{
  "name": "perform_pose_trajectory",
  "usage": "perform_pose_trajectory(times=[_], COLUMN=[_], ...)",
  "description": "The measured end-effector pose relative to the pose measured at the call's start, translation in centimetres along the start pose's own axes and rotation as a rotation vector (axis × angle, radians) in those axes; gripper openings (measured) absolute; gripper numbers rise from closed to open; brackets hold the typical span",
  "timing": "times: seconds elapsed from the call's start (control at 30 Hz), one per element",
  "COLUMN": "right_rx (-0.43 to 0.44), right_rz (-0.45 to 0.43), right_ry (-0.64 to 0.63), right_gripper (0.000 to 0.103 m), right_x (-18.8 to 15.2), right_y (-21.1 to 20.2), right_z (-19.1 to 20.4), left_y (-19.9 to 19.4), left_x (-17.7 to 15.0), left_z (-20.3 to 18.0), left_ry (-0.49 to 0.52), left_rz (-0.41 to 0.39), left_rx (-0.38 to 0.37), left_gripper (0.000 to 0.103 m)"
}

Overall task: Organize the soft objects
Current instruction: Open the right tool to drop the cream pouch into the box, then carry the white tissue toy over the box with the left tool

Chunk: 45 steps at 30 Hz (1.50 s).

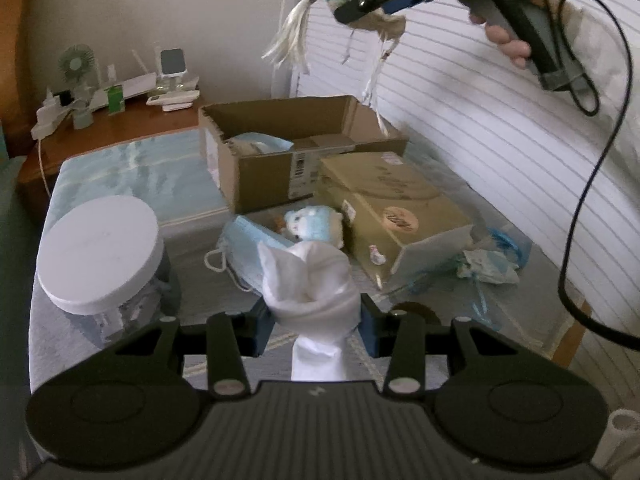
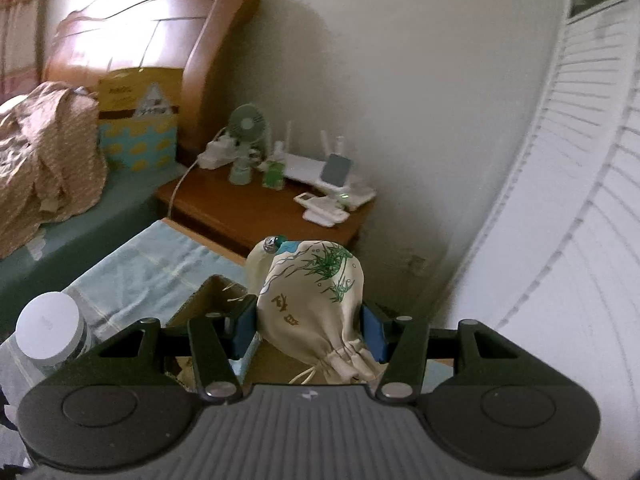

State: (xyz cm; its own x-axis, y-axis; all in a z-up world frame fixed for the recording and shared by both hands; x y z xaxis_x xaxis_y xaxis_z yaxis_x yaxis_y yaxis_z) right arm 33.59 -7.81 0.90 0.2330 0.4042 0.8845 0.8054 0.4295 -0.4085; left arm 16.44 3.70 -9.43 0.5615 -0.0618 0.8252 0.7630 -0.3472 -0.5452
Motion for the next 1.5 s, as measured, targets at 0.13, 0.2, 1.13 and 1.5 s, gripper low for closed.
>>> perform_pose_trajectory(times=[0.13,0.2,1.13,1.5], right_rx=[0.014,-0.003,0.025,-0.022], right_rz=[0.055,0.074,0.164,0.112], right_ry=[-0.029,-0.061,-0.085,0.037], right_gripper=[0.059,0.059,0.063,0.103], right_x=[-1.9,-2.5,-5.9,-7.8], right_y=[2.6,3.5,6.1,3.3], right_z=[0.0,-0.3,-0.1,-0.2], left_y=[0.3,0.6,1.6,1.5], left_x=[-0.1,-0.1,-0.4,0.2], left_z=[0.6,0.8,0.3,0.0], left_ry=[-0.007,-0.011,-0.004,0.017], left_rz=[0.008,0.013,0.041,0.041], left_rx=[0.013,0.017,0.008,0.008], left_gripper=[0.042,0.042,0.043,0.043])
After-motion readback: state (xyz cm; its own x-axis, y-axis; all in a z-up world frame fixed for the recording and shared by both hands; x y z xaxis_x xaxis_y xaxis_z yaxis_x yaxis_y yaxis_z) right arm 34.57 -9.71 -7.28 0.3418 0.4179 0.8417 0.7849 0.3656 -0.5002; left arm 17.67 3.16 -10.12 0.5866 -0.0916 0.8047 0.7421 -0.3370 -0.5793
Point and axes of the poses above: each gripper's, at about its wrist camera, not at the fingertips, and y roughly the way its jaws point, z to its left, x to its top, the point moved 10 cm from there along y, roughly the way its jaws point, and after that the axes turned 9 degrees about -z, right-handed, at the moved point
